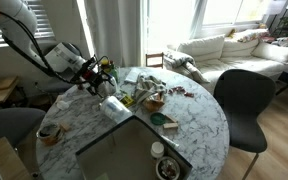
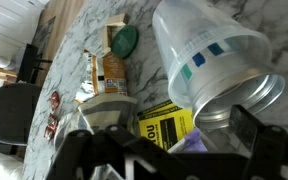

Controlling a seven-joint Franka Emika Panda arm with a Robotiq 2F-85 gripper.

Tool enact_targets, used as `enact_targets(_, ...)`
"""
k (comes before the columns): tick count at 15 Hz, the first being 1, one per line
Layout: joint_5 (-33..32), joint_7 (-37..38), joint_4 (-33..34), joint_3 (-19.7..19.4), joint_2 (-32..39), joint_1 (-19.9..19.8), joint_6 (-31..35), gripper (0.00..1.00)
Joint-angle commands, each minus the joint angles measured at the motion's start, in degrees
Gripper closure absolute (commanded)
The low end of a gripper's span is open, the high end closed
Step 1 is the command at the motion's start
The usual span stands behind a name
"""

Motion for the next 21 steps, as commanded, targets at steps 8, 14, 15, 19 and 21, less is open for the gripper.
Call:
enact_targets(8, 4.24, 9.28, -0.06, -3.59, 3.21, 0.02, 6.87, 0.63)
enact_targets(14, 7.32, 10.98, -1.66, -3.97, 1.03, -1.07, 10.57, 1.0)
enact_targets(15, 8.15, 10.8, -2.25, -4.14, -0.04, -1.17, 10.22, 1.0)
enact_targets(19, 9.28, 10.8, -3.02, -4.88, -3.02, -1.0, 10.33, 0.98)
enact_targets(21, 8.92, 10.83, -3.2, -5.05, -3.97, -1.16, 11.42, 0.98)
